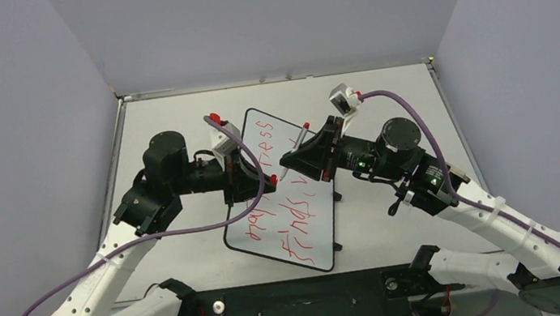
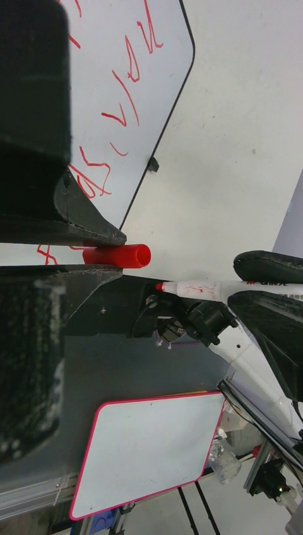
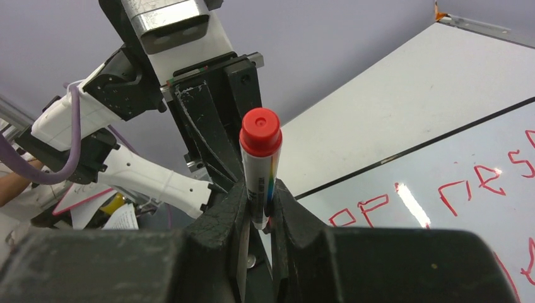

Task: Write a sentence on the whiteboard
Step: Close the pen cap.

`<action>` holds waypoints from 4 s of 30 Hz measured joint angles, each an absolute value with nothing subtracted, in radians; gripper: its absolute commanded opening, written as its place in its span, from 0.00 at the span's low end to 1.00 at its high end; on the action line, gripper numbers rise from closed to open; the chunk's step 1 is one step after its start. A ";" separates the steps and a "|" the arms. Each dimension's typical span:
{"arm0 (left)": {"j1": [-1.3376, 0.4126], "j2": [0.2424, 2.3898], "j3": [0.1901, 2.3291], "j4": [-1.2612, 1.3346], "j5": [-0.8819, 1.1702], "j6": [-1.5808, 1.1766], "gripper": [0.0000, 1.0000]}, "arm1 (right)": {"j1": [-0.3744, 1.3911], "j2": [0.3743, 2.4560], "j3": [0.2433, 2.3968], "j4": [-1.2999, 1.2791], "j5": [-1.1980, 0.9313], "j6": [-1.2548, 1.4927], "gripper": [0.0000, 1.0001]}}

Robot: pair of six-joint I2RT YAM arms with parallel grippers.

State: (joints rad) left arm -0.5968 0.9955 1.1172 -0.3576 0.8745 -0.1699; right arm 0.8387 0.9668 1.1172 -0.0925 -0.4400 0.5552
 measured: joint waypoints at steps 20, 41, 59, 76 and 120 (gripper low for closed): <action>-0.597 0.992 1.093 -0.408 0.899 -0.116 0.00 | 0.886 1.041 1.154 -0.131 -0.347 0.516 0.00; -0.597 0.991 1.093 -0.418 0.893 -0.107 0.00 | 0.892 1.056 1.154 -0.124 -0.338 0.528 0.00; -0.597 0.992 1.093 -0.423 0.882 -0.107 0.00 | 0.899 1.049 1.141 -0.120 -0.338 0.537 0.00; -0.597 0.991 1.093 -0.429 0.871 -0.105 0.00 | 0.931 1.056 1.100 -0.107 -0.335 0.562 0.00; -0.615 0.864 1.059 -0.577 0.503 -0.170 0.00 | 1.172 1.192 1.004 0.093 0.241 0.792 0.00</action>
State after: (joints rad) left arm -0.6147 0.8642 1.0588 -0.5766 0.5026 -0.1703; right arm 1.1721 1.1923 1.0042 0.0929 0.2409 0.7918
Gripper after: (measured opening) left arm 0.065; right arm 0.106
